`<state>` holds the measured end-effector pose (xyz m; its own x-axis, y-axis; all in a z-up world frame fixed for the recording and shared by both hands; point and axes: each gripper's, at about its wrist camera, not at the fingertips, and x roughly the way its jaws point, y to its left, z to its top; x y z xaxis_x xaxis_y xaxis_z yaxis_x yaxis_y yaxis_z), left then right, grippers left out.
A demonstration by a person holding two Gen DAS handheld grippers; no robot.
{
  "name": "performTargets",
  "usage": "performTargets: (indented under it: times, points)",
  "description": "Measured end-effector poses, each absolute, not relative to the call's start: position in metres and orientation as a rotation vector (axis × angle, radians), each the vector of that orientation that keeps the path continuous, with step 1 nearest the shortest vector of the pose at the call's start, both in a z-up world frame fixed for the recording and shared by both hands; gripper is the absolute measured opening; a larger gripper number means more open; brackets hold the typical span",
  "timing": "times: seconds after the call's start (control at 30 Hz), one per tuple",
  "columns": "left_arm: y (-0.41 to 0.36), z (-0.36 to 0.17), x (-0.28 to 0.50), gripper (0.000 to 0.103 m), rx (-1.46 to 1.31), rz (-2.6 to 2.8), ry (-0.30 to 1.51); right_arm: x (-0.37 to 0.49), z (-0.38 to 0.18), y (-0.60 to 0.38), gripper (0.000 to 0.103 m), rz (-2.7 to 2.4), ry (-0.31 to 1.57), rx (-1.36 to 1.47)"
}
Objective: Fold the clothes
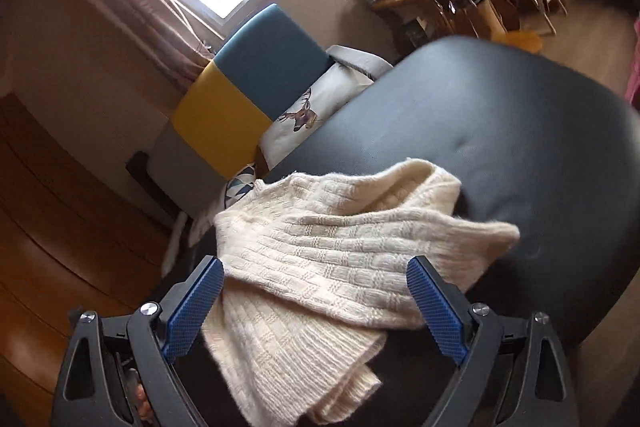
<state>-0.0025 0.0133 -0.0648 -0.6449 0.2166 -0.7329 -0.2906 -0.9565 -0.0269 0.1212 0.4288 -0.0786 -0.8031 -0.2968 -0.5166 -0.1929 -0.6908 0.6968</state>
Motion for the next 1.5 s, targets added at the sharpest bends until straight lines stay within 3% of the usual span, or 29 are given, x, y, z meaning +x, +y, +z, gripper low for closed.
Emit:
performTargets:
  times: [0.3, 0.33, 0.37, 0.43, 0.47, 0.6, 0.73, 0.87, 0.97, 1.23, 1.5]
  points:
    - [0.021, -0.073, 0.012, 0.103, -1.141, 2.556, 0.192, 0.118, -0.166, 0.462, 0.094, -2.484, -1.737, 1.129]
    - [0.021, -0.073, 0.012, 0.103, -1.137, 2.554, 0.193, 0.116, -0.171, 0.462, 0.088, -2.487, -1.773, 1.129]
    - [0.021, -0.073, 0.013, 0.103, -1.134, 2.551, 0.194, 0.113, -0.175, 0.462, 0.059, -2.49, -1.808, 1.13]
    - [0.018, -0.073, 0.013, 0.103, -1.14, 2.546, 0.181, 0.108, -0.183, 0.461, 0.027, -2.494, -1.88, 1.131]
    - [0.016, -0.073, 0.013, 0.103, -1.143, 2.543, 0.174, 0.105, -0.185, 0.46, 0.024, -2.498, -1.896, 1.127]
    - [0.009, -0.069, 0.01, 0.103, -1.145, 2.532, 0.15, 0.099, -0.154, 0.436, 0.022, -2.644, -1.681, 1.069]
    - [0.006, -0.063, 0.002, 0.103, -1.158, 2.437, 0.039, 0.074, -0.099, 0.378, 0.019, -2.691, -1.236, 1.009]
    - [0.02, -0.054, -0.011, 0.103, -1.173, 2.3, -0.057, 0.038, -0.089, 0.285, 0.022, -2.566, -0.81, 1.128]
    - [0.034, -0.054, -0.02, 0.103, -1.213, 2.237, -0.098, 0.031, -0.117, 0.249, 0.031, -2.429, -0.788, 1.226]
    - [0.078, -0.079, -0.039, 0.103, -1.335, 2.09, -0.123, 0.072, -0.114, 0.254, 0.033, -2.517, -0.708, 1.199]
    - [0.076, -0.119, -0.05, 0.102, -1.51, 1.964, -0.26, 0.085, -0.137, 0.276, 0.034, -2.545, -0.813, 1.231]
